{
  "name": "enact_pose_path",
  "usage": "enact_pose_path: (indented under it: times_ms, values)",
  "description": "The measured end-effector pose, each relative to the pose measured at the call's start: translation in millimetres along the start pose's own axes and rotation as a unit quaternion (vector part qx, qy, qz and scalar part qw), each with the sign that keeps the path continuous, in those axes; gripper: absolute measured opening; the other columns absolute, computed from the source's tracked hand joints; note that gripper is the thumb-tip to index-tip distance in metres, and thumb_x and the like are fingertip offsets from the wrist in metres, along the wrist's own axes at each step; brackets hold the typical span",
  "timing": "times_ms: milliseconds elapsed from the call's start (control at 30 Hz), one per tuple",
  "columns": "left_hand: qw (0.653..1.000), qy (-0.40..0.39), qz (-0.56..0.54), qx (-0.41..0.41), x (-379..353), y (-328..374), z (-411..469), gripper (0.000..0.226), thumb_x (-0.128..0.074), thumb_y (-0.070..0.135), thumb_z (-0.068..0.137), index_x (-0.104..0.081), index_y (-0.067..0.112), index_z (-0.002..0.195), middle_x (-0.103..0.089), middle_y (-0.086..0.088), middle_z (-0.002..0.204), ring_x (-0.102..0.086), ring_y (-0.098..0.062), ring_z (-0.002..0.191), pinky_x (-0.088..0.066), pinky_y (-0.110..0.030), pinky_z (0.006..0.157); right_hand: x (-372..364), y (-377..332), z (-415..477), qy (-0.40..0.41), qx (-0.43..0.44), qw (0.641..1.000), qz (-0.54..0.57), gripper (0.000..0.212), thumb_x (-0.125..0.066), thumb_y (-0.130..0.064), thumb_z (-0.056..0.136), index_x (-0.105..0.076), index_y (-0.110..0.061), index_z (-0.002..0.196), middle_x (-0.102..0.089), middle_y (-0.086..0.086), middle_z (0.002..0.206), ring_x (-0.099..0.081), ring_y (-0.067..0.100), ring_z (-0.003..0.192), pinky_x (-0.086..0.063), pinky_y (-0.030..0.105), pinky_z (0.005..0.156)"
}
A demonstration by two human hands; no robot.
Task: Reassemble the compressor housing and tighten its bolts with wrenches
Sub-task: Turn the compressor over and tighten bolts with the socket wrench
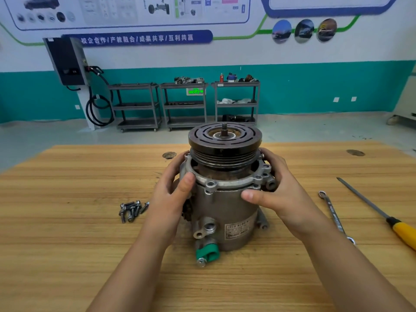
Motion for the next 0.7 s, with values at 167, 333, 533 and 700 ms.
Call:
enact_pose_path:
  times_ms: [167,333,533,700]
  values:
    - [0.999,0.013,0.045,-0.008,-1,1,-3,0.075,-0.056,0.062,0.072,-0.043,0.029,0.138,-0.055,0.012,0.135,-0.049,-0.003,0.124,-0.043,-0.033,0.104,-1,1,0,0.003,0.006,1.0,0.014,0.092,-0.081,-0.044,0.04,-0.044,-0.041,0.124,-0.042,-0.013,0.135,-0.049,0.003,0.122,-0.045,0.031,0.101]
    - [0.996,0.024,0.088,-0.013,-4,7,-3,0.077,-0.044,0.067,0.076,-0.041,0.026,0.141,-0.05,0.01,0.139,-0.043,-0.003,0.129,-0.036,-0.037,0.11,2,2,-4,0.027,0.011,1.0,0.011,0.099,-0.082,-0.045,0.042,-0.041,-0.034,0.132,-0.044,-0.017,0.132,-0.05,0.002,0.12,-0.046,0.032,0.1]
    - [0.998,-0.012,0.059,0.022,-6,4,-3,0.087,-0.055,0.073,0.07,-0.037,0.029,0.143,-0.046,0.004,0.143,-0.043,-0.014,0.132,-0.036,-0.047,0.108,2,2,-5,0.019,0.018,1.0,-0.011,0.097,-0.082,-0.058,0.041,-0.042,-0.042,0.128,-0.045,-0.013,0.135,-0.048,0.003,0.122,-0.044,0.038,0.103]
    - [0.992,-0.064,0.104,0.022,-12,5,-6,0.133,-0.071,0.081,0.029,-0.022,0.041,0.145,-0.035,0.013,0.148,-0.043,0.003,0.127,-0.042,-0.033,0.105,5,5,-2,0.023,0.02,0.999,0.027,0.094,-0.066,-0.081,0.049,-0.043,-0.04,0.13,-0.041,-0.006,0.145,-0.038,0.01,0.134,-0.031,0.044,0.112]
Point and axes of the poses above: each hand's wrist, its own z-axis towards the middle knuckle, its own x-axis out of the back of the hand, y = z × x, the point moved 8 cm from there along z, towards the middle knuckle
